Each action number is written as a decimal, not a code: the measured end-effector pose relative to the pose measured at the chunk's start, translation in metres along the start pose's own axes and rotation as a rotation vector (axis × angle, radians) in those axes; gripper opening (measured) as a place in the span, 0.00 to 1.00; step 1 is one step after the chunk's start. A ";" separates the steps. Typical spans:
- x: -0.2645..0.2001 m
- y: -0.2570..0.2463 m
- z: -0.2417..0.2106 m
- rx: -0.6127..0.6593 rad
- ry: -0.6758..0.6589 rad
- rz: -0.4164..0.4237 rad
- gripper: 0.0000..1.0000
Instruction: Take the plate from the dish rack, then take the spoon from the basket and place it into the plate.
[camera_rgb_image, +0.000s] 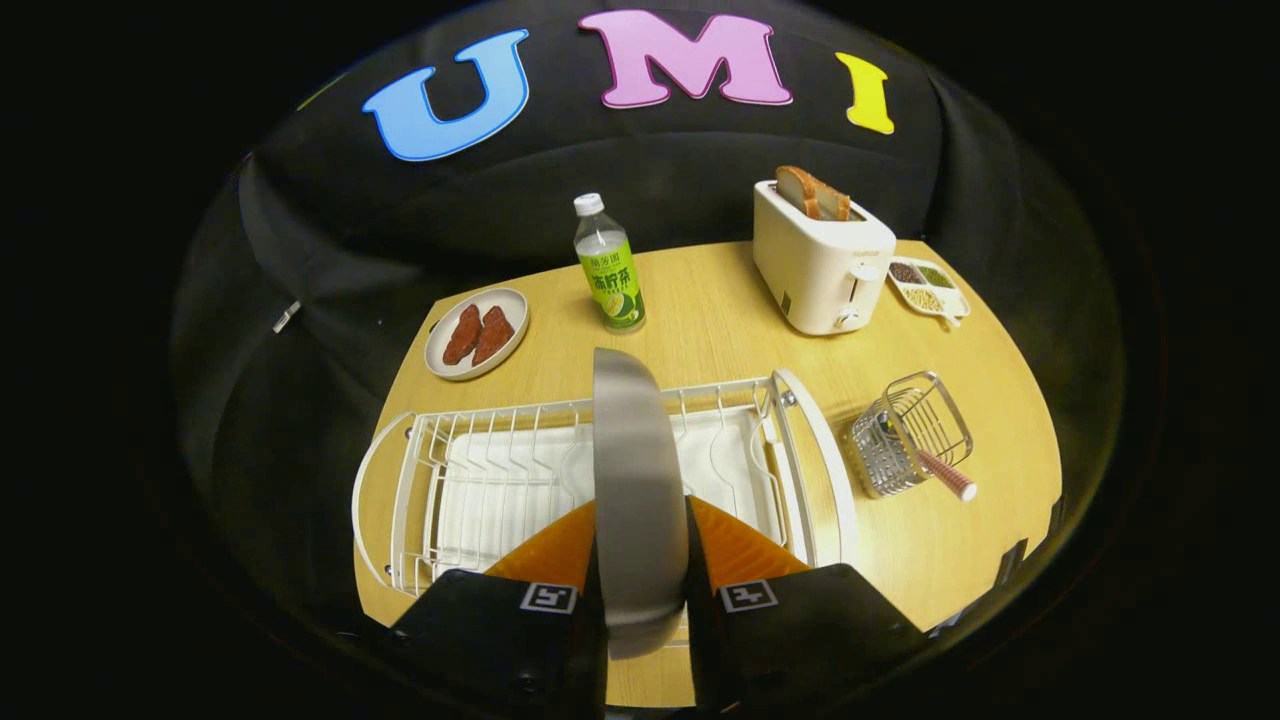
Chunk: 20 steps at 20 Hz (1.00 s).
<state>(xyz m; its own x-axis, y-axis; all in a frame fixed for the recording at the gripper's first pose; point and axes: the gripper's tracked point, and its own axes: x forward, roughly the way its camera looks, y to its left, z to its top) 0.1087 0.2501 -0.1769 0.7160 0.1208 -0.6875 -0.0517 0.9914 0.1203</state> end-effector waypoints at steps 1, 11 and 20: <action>-0.003 0.001 0.009 -0.025 -0.028 -0.025 0.37; -0.007 -0.022 0.026 -0.074 -0.077 -0.116 0.32; -0.009 -0.053 0.017 0.023 -0.036 -0.059 0.26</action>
<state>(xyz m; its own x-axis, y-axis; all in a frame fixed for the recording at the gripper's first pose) 0.1167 0.1960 -0.1647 0.7418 0.0602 -0.6679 0.0065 0.9953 0.0969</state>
